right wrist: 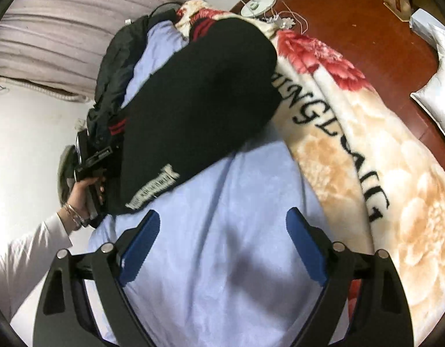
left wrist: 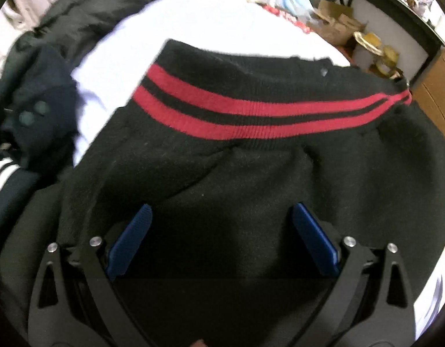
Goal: Fold large clothes
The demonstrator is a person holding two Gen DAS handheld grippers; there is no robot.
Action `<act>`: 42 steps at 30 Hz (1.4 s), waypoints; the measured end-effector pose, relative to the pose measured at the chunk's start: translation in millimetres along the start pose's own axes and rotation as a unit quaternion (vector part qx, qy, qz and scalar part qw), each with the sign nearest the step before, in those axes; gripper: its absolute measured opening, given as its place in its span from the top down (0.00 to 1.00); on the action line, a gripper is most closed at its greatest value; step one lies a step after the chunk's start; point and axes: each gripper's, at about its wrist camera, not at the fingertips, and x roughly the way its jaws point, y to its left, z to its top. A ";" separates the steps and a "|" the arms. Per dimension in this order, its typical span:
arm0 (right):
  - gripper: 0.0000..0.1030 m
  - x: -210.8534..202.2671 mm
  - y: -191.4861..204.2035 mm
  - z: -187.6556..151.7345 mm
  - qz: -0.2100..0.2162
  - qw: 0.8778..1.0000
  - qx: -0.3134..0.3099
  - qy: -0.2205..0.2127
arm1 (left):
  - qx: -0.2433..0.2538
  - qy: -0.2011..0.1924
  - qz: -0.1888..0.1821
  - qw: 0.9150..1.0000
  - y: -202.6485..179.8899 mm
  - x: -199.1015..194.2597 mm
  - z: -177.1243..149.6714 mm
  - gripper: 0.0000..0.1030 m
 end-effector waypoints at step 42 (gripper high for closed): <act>0.13 43.0 158.3 -59.5 -0.112 0.944 -0.307 -0.033 | -0.068 -0.092 -0.085 0.990 -121.0 -173.1 -183.3 0.06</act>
